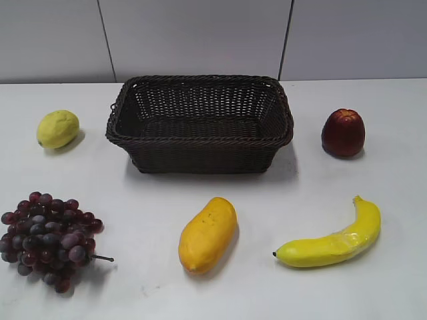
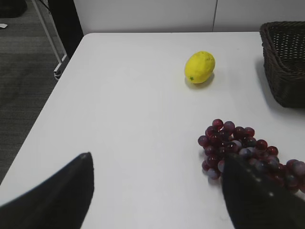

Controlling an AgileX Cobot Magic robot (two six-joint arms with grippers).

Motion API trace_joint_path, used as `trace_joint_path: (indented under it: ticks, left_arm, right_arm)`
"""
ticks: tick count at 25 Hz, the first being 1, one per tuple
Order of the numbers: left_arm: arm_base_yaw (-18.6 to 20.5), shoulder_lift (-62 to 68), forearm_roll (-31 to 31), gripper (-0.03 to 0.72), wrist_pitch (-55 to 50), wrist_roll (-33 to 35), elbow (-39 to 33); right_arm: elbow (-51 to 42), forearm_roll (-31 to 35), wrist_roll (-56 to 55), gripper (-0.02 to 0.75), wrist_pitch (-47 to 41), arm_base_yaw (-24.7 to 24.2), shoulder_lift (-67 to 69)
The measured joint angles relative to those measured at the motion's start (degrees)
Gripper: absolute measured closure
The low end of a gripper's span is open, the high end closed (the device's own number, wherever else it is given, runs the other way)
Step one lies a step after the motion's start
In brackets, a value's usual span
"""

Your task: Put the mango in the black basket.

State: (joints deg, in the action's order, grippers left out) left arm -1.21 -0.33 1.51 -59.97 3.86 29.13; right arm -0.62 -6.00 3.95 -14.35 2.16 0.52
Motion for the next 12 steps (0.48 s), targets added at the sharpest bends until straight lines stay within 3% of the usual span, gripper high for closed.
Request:
trace_joint_path:
  ticks: [12]
  left_arm:
    - [0.0,0.0,0.0,0.099,0.0,0.0,0.0]
  right_arm:
    - [0.0,0.0,0.0,0.172,0.0,0.0,0.0]
